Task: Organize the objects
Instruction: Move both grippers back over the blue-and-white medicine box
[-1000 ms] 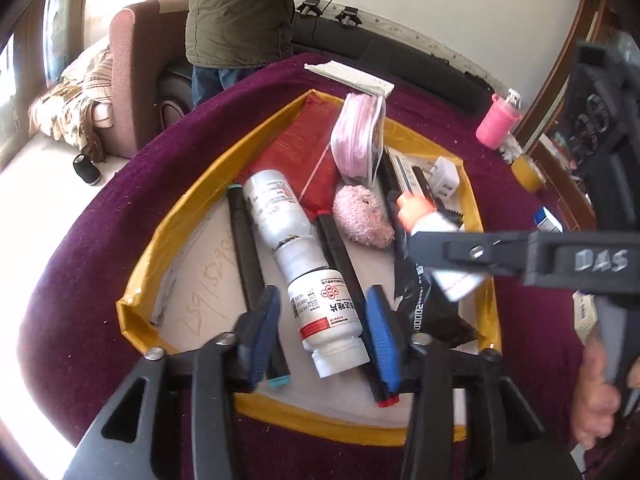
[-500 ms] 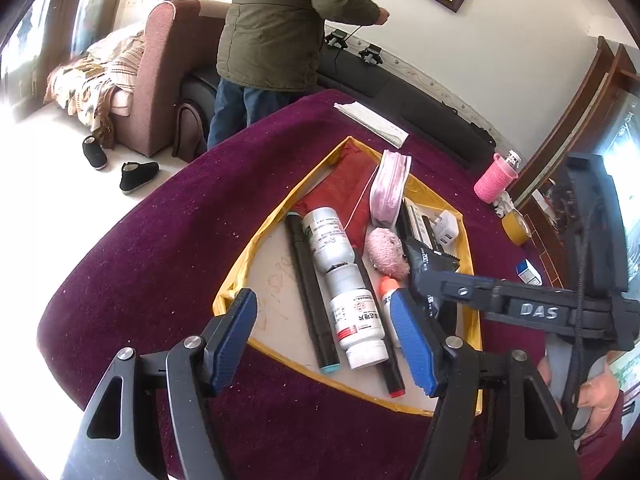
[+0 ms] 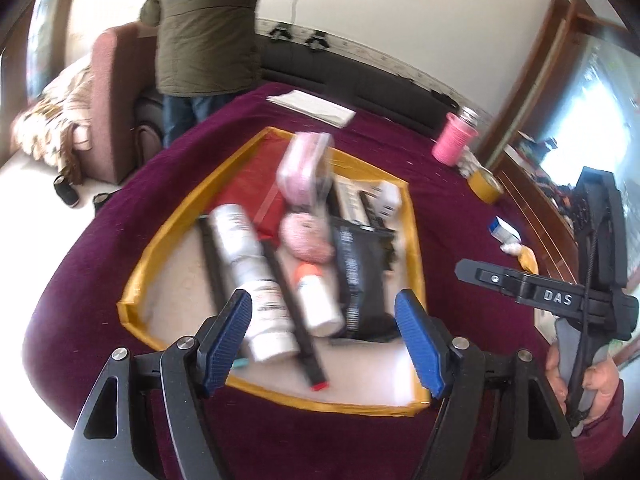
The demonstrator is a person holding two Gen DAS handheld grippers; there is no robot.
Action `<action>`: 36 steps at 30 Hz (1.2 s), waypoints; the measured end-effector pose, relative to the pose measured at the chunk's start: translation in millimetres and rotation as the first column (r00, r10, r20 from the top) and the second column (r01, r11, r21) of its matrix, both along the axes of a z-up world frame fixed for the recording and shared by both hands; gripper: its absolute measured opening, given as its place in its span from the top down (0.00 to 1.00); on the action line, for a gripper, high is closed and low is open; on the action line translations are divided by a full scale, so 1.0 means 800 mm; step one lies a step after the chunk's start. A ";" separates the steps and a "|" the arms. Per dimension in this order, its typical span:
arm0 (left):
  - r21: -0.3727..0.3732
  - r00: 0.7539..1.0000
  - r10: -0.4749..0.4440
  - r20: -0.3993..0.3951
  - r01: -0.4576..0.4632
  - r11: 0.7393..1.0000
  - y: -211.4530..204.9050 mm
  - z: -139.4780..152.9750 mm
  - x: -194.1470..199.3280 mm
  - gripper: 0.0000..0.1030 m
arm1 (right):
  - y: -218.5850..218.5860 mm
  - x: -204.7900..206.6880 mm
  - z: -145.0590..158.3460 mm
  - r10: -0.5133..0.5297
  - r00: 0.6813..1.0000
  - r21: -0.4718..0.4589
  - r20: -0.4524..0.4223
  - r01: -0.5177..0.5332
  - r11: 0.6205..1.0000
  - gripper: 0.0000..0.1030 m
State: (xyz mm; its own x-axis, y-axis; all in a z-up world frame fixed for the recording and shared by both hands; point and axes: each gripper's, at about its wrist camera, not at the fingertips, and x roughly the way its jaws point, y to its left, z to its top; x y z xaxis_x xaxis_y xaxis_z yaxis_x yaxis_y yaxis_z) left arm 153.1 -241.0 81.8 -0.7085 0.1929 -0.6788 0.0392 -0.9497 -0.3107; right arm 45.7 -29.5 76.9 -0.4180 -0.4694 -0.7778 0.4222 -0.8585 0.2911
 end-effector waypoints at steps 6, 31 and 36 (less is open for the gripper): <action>-0.039 0.981 -0.192 -0.017 0.192 0.981 0.103 0.021 -0.025 0.34 | 0.112 0.004 0.003 -0.136 0.991 -0.050 0.007 0.136 0.989 0.45; -0.133 0.912 -0.375 0.170 0.398 0.908 0.307 -0.080 -0.130 0.02 | 0.419 -0.160 0.044 -0.570 0.820 0.124 0.050 0.561 0.819 0.37; -0.229 0.910 -0.362 0.204 0.404 0.886 0.325 -0.084 -0.131 0.02 | 0.382 -0.276 0.001 -0.506 0.851 0.240 0.143 0.466 0.852 0.37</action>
